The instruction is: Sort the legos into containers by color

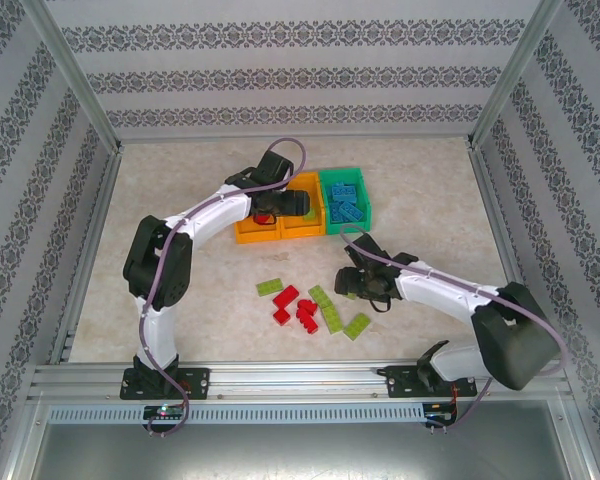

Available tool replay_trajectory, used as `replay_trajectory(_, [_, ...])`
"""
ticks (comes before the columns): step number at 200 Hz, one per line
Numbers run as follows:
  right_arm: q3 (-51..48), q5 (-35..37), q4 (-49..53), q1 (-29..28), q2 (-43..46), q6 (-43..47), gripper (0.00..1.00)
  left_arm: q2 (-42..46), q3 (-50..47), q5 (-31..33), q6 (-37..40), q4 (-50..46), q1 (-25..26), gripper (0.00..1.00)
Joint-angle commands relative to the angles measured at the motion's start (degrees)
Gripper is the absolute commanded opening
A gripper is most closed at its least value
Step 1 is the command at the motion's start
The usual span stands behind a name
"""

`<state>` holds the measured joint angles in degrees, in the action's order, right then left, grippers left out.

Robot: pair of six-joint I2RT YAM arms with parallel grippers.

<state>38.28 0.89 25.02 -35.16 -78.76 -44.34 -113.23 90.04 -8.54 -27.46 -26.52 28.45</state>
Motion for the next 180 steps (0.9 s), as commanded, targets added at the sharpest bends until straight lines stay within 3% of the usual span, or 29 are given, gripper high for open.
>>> replay_trajectory(1, [2.7,-0.8,-0.5,-0.9,-2.6,-1.1,0.72,2.2,-1.4,1.3,-0.8,-0.2,-0.2,0.8])
replay_trajectory(69, [5.2,1.5,2.3,-1.9,-5.6,0.8,0.41,5.9,-4.5,3.6,-0.7,0.3,-0.2,0.83])
replay_trajectory(128, [13.2,2.4,3.9,-0.7,-5.7,5.3,0.38,11.1,-10.1,7.1,-0.9,-0.6,-0.3,0.84])
replay_trajectory(180, [26.7,3.2,2.3,0.9,-11.1,13.1,0.38,15.8,-18.7,6.4,-4.0,-2.7,0.0,0.84])
